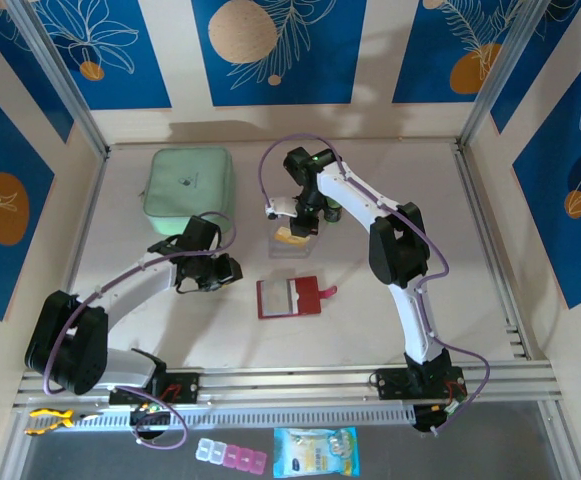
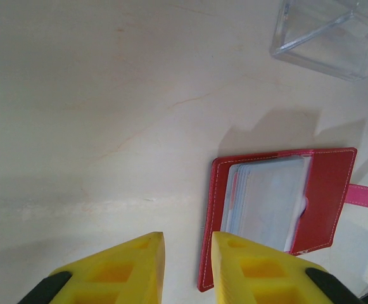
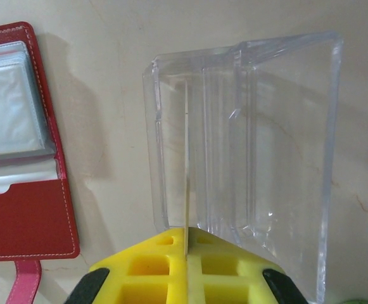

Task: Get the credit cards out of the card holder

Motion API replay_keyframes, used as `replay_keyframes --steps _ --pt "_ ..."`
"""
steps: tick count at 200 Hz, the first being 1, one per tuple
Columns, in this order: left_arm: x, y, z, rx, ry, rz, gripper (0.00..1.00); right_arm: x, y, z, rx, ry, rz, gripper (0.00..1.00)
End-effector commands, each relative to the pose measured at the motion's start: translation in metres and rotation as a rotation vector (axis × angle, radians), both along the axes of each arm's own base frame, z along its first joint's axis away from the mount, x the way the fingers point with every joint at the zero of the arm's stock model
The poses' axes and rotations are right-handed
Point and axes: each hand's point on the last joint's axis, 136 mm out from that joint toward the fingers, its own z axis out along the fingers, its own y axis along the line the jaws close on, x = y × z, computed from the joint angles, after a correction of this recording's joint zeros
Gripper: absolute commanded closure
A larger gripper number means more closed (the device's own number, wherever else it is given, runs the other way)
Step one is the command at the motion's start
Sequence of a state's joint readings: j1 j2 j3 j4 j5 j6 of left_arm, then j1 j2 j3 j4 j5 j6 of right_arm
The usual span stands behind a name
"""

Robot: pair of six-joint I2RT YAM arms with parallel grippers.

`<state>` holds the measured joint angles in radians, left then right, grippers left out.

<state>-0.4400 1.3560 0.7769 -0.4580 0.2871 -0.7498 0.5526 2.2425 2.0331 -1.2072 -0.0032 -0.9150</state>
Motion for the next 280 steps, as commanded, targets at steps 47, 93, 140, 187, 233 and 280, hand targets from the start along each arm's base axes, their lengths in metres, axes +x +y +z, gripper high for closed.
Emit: replay_keyframes --steps 47,93,140,187,233,280 --pt "-0.006 0.005 -0.001 -0.009 0.008 0.008 0.75 -0.022 0.000 -0.023 -0.065 0.038 0.051 1.00" --pt "-0.007 0.005 -0.002 -0.015 0.007 0.011 0.75 -0.021 -0.007 -0.026 -0.099 -0.002 0.057 0.90" --pt "-0.006 0.004 -0.002 -0.019 0.006 0.009 0.75 -0.011 -0.007 0.000 -0.068 -0.072 0.037 0.80" --pt "-0.007 0.004 -0.003 -0.021 0.006 0.008 0.75 0.010 -0.005 0.021 -0.039 -0.184 -0.008 0.80" --pt "-0.008 0.004 -0.003 -0.026 0.006 0.011 0.74 0.020 -0.004 0.017 -0.065 -0.226 -0.025 0.85" --pt "-0.008 0.004 -0.003 -0.028 0.006 0.012 0.75 -0.015 0.006 0.031 -0.001 -0.113 -0.027 0.92"
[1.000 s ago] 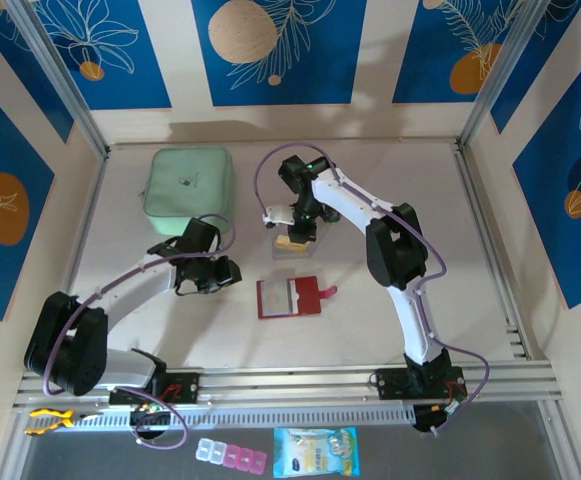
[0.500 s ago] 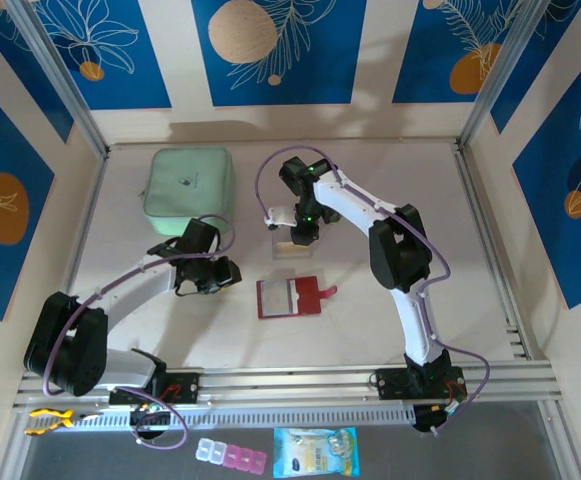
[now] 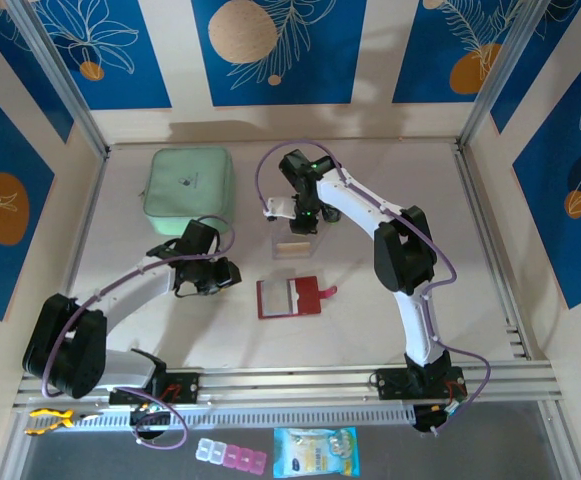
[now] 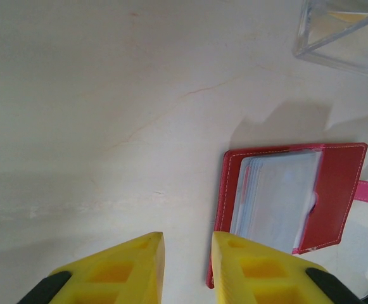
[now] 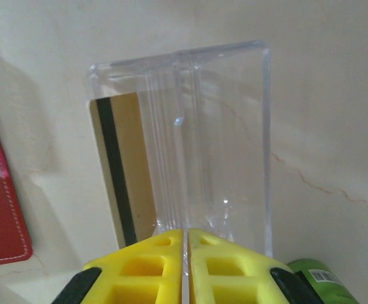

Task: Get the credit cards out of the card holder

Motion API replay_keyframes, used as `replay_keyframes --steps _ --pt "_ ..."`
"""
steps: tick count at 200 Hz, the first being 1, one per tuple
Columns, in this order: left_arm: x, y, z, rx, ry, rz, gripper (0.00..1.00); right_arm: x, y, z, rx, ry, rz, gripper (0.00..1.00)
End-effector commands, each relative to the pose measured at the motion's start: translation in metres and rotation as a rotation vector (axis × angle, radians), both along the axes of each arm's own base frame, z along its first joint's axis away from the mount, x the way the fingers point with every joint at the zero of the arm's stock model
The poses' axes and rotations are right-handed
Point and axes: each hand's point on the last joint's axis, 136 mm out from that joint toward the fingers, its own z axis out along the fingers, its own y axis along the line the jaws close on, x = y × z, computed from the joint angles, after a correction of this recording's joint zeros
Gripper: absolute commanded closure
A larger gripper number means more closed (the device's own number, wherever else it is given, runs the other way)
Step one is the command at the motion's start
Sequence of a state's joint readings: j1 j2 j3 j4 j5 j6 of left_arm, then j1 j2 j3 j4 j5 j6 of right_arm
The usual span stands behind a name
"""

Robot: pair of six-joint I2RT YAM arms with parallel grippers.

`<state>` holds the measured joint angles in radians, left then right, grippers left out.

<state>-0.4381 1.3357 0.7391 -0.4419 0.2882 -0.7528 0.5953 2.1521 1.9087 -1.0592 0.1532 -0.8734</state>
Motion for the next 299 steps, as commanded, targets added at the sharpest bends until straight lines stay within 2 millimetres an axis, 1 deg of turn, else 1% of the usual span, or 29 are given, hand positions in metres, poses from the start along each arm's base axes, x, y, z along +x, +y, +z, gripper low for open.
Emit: replay_keyframes --steps 1,21,39,67,87,130,179,191,216,260,299 --pt "-0.002 0.001 0.002 -0.027 0.003 0.008 0.75 -0.026 0.008 0.027 0.070 0.060 -0.006 0.92" --pt "-0.001 0.000 0.001 -0.029 0.004 0.008 0.75 -0.046 0.010 0.030 0.096 0.144 -0.008 0.98" --pt "-0.002 0.000 -0.001 -0.033 0.008 0.009 0.74 -0.056 0.011 0.023 0.094 0.180 -0.014 1.00" --pt "-0.003 -0.001 -0.002 -0.037 0.013 0.008 0.74 -0.065 0.009 0.007 0.072 0.222 -0.026 1.00" --pt "-0.003 -0.001 -0.002 -0.038 0.011 0.008 0.74 -0.064 0.010 -0.004 0.065 0.230 -0.035 1.00" --pt "-0.004 0.000 -0.002 -0.038 0.010 0.009 0.74 -0.048 0.006 -0.022 0.018 0.183 -0.062 1.00" --pt "-0.005 0.000 -0.002 -0.040 0.008 0.009 0.74 -0.033 0.008 -0.027 0.017 0.150 -0.079 1.00" --pt "-0.005 0.000 -0.001 -0.039 0.007 0.009 0.74 -0.027 0.008 -0.028 0.011 0.130 -0.089 1.00" --pt "-0.005 0.000 -0.001 -0.038 0.006 0.009 0.74 -0.014 0.007 -0.024 0.005 0.072 -0.104 1.00" --pt "-0.004 0.000 -0.001 -0.039 0.004 0.007 0.74 0.010 0.008 -0.009 0.014 -0.038 -0.135 1.00" --pt "-0.004 0.000 0.000 -0.040 0.003 0.006 0.74 0.019 0.009 -0.004 0.015 -0.080 -0.144 1.00"
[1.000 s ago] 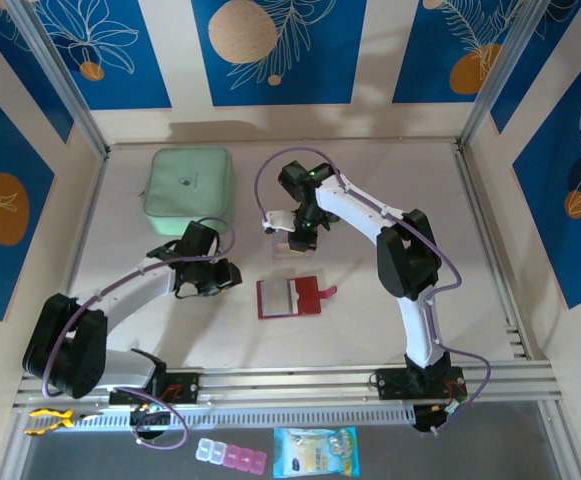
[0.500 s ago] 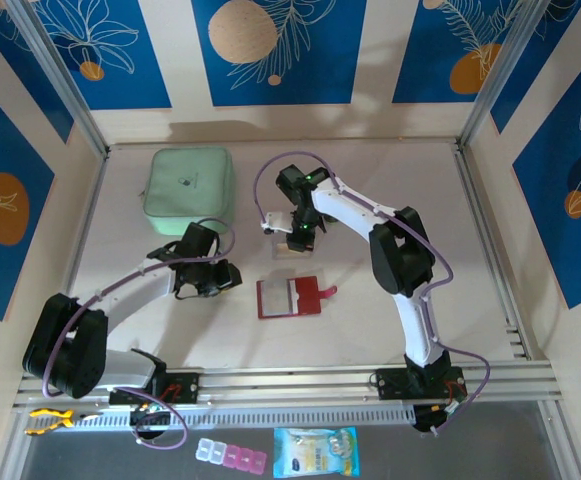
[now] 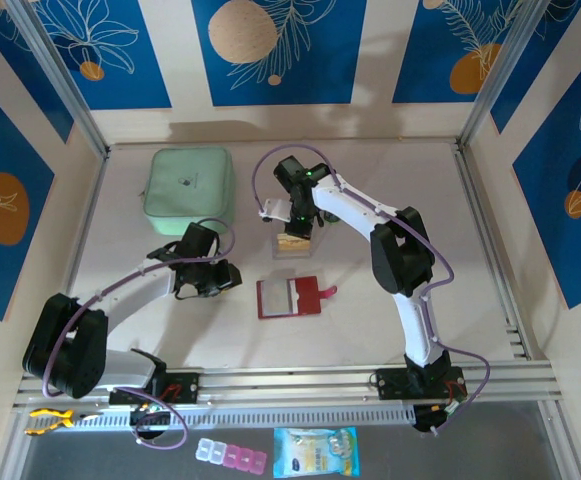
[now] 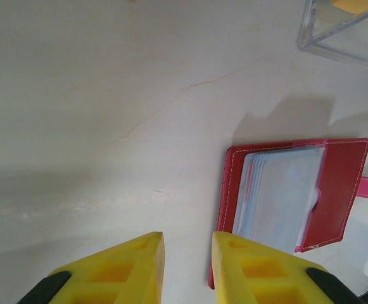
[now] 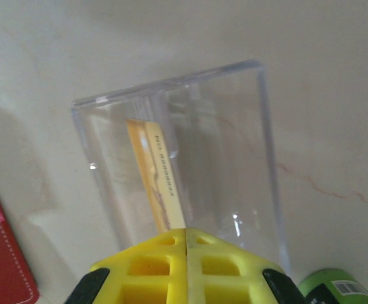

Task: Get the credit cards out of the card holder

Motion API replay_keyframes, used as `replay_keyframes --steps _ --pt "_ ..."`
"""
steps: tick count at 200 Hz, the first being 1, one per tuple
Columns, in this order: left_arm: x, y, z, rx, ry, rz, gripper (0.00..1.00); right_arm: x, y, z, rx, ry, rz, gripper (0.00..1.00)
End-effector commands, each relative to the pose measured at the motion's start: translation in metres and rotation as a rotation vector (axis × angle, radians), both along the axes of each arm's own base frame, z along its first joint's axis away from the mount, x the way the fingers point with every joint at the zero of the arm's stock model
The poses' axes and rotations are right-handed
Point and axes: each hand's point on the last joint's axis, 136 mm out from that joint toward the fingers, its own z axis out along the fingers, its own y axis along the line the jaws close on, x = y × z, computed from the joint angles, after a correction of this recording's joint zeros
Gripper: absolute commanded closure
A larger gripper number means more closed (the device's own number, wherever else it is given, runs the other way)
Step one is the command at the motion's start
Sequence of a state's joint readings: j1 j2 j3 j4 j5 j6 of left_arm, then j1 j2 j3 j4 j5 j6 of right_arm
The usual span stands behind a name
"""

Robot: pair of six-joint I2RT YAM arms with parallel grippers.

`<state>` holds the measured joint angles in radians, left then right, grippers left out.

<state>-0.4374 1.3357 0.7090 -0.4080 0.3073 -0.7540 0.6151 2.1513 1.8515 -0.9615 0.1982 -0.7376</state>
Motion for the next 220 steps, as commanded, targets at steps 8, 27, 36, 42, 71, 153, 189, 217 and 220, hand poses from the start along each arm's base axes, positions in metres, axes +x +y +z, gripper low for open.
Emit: replay_keyframes --steps 8,27,36,42,71,153,189,217,220 --pt "-0.001 0.001 0.005 -0.022 -0.001 0.012 0.74 0.014 0.002 0.008 0.008 -0.052 -0.023 1.00" --pt "-0.001 0.001 0.004 -0.022 0.002 0.009 0.74 0.016 0.003 0.005 0.004 -0.057 -0.026 1.00" --pt "-0.001 0.001 0.004 -0.022 0.003 0.009 0.74 0.016 0.003 0.002 0.001 -0.055 -0.025 1.00" --pt "-0.001 0.001 0.004 -0.022 0.002 0.009 0.74 0.015 0.003 0.000 -0.002 -0.055 -0.024 1.00" --pt "-0.001 0.001 0.004 -0.022 0.003 0.010 0.74 0.010 0.003 -0.010 -0.011 -0.039 -0.017 1.00" --pt "-0.001 0.001 0.003 -0.023 0.004 0.010 0.74 -0.003 0.003 -0.023 -0.027 -0.005 0.004 0.99" --pt "-0.001 0.001 0.004 -0.025 0.003 0.010 0.74 0.008 0.002 -0.011 -0.025 -0.067 -0.021 0.95" --pt "0.001 -0.002 0.006 -0.036 -0.004 0.008 0.74 0.015 0.004 0.013 0.007 -0.122 -0.065 0.94" --pt "0.001 -0.002 0.006 -0.036 -0.003 0.008 0.74 0.015 0.004 0.016 0.012 -0.125 -0.073 0.94"
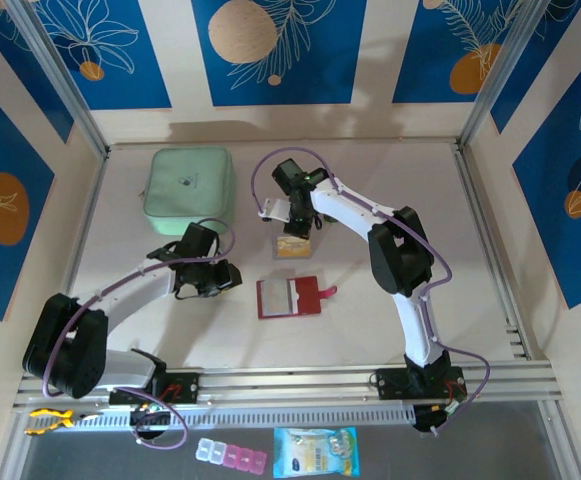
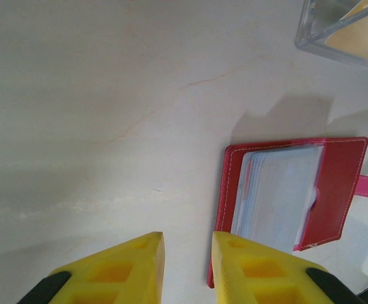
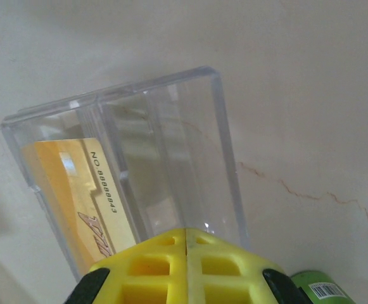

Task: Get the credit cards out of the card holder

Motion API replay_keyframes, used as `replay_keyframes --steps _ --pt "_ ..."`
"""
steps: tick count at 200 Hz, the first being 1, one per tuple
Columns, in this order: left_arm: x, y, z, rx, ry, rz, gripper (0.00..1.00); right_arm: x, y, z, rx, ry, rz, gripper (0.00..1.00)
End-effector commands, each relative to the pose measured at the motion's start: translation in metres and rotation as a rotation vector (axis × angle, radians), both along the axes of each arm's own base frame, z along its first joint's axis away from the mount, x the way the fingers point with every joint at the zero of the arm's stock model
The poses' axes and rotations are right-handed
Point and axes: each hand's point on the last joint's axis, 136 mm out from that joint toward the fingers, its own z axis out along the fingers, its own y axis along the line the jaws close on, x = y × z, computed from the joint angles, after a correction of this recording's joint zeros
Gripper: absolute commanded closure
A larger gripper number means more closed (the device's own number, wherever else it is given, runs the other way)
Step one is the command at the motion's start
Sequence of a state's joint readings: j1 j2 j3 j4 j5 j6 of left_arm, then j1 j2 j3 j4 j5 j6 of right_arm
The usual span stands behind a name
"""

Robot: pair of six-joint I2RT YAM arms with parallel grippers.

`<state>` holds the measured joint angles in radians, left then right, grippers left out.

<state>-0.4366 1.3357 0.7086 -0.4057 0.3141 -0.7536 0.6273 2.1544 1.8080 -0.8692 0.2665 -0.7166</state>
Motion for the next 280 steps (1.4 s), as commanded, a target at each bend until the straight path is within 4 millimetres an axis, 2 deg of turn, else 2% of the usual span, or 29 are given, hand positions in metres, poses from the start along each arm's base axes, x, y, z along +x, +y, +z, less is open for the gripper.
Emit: replay_keyframes --steps 1,20,43,88,127,173,220,249,280 --pt "0.001 -0.001 0.005 -0.031 -0.004 0.010 0.74 0.003 0.003 0.026 0.038 -0.054 -0.047 0.94" --pt "0.003 -0.005 0.008 -0.046 -0.008 0.005 0.74 -0.001 0.003 0.042 0.075 -0.066 -0.094 0.94" --pt "0.006 -0.011 0.010 -0.066 -0.016 -0.003 0.74 -0.015 0.005 0.055 0.108 -0.055 -0.156 0.94" --pt "0.004 -0.035 0.012 -0.096 -0.018 -0.052 0.74 -0.065 0.017 0.069 0.205 0.013 -0.299 0.94" --pt "-0.004 -0.057 0.010 -0.095 -0.013 -0.110 0.75 -0.111 0.018 0.066 0.302 0.122 -0.478 0.94" --pt "-0.018 -0.072 -0.008 -0.077 0.014 -0.147 0.83 -0.145 0.010 0.058 0.458 0.280 -0.763 0.89" --pt "-0.028 -0.070 -0.031 -0.049 0.041 -0.131 0.91 -0.165 0.010 0.046 0.549 0.452 -0.950 0.85" --pt "-0.030 -0.063 -0.043 0.004 0.058 -0.126 0.94 -0.170 0.008 0.041 0.548 0.492 -1.012 0.83" --pt "-0.032 -0.061 -0.053 0.023 0.075 -0.134 0.95 -0.174 0.011 0.036 0.561 0.552 -1.050 0.76"
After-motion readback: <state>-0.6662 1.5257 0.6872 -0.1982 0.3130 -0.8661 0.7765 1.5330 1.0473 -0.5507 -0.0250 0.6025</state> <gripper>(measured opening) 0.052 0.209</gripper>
